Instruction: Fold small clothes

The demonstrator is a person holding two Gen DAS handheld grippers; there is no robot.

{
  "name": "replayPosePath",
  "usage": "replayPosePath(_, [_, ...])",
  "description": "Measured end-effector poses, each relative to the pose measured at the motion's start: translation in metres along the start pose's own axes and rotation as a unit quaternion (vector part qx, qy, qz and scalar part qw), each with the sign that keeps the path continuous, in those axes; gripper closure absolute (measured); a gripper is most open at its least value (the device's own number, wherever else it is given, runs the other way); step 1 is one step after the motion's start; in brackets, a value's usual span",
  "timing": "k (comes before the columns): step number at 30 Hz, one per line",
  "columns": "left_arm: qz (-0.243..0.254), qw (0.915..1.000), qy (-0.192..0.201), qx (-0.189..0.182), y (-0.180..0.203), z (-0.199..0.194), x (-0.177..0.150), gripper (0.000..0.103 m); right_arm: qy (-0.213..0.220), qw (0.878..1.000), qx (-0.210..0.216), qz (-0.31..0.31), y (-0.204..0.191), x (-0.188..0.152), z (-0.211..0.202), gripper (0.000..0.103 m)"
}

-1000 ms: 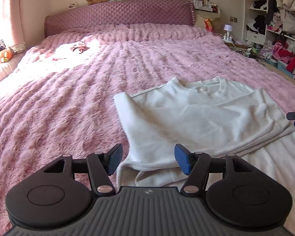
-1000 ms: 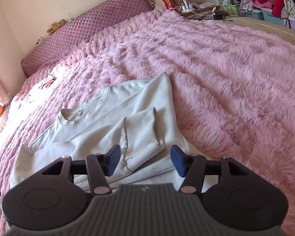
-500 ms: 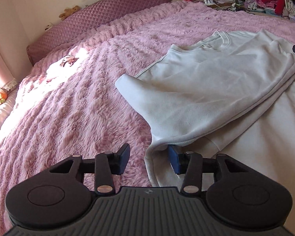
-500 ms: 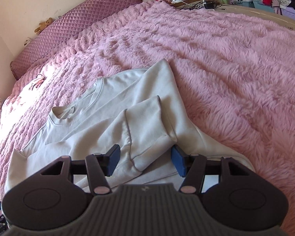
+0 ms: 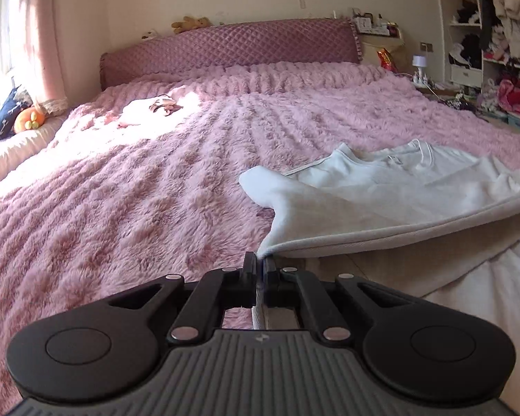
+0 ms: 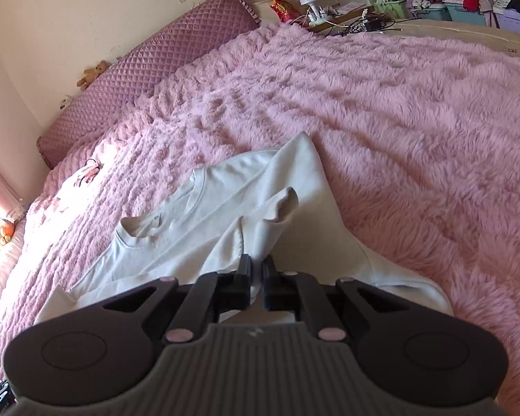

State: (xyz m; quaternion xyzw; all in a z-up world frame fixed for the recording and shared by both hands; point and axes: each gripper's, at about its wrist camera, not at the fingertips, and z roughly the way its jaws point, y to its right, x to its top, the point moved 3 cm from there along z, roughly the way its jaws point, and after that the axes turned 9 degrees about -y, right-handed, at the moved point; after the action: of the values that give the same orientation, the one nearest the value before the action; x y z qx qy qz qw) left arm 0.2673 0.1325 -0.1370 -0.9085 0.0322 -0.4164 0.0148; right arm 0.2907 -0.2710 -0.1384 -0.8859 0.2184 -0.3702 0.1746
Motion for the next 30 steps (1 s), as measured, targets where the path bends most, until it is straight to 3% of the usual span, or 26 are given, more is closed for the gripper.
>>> replayPosePath(3, [-0.069, 0.9971, -0.032, 0.003, -0.006, 0.013, -0.011, 0.1, 0.01, 1.0, -0.004, 0.018, 0.004, -0.008, -0.011, 0.103])
replayPosePath(7, [-0.09, 0.9931, -0.071, 0.023, -0.004, 0.032, -0.024, 0.1, -0.035, 0.998, -0.03, 0.042, 0.027, -0.027, 0.008, 0.102])
replayPosePath(10, [-0.079, 0.9943, -0.068, 0.025, -0.004, 0.024, -0.019, 0.097, -0.041, 0.997, -0.03, 0.061, 0.041, -0.034, 0.009, 0.096])
replayPosePath(12, [-0.073, 0.9947, -0.065, 0.033, -0.008, 0.015, -0.016, 0.093, -0.029, 0.997, -0.032, 0.063, 0.042, -0.031, -0.001, 0.082])
replayPosePath(15, [-0.075, 0.995, -0.051, 0.041, -0.015, -0.005, -0.017, 0.09, 0.01, 0.999, -0.031, 0.04, 0.039, -0.02, -0.019, 0.076])
replayPosePath(18, [-0.1, 0.9945, -0.029, 0.015, -0.027, -0.018, -0.009, 0.09, 0.031, 0.999, -0.029, -0.006, 0.031, -0.002, -0.019, 0.071])
replayPosePath(22, [-0.14, 0.9891, 0.001, -0.046, -0.032, -0.014, 0.017, 0.085, 0.018, 0.997, -0.041, -0.069, 0.018, 0.022, 0.01, 0.071])
replayPosePath(28, [-0.15, 0.9813, 0.024, -0.118, -0.015, 0.026, 0.048, 0.076, -0.026, 0.995, -0.058, -0.074, 0.019, 0.03, 0.051, 0.071])
replayPosePath(29, [-0.155, 0.9795, 0.019, -0.127, -0.012, 0.036, 0.05, 0.076, -0.033, 0.995, -0.059, -0.073, 0.02, 0.029, 0.056, 0.08])
replayPosePath(30, [-0.16, 0.9783, 0.013, -0.131, -0.011, 0.045, 0.052, 0.076, -0.035, 0.995, -0.058, -0.073, 0.02, 0.029, 0.057, 0.103])
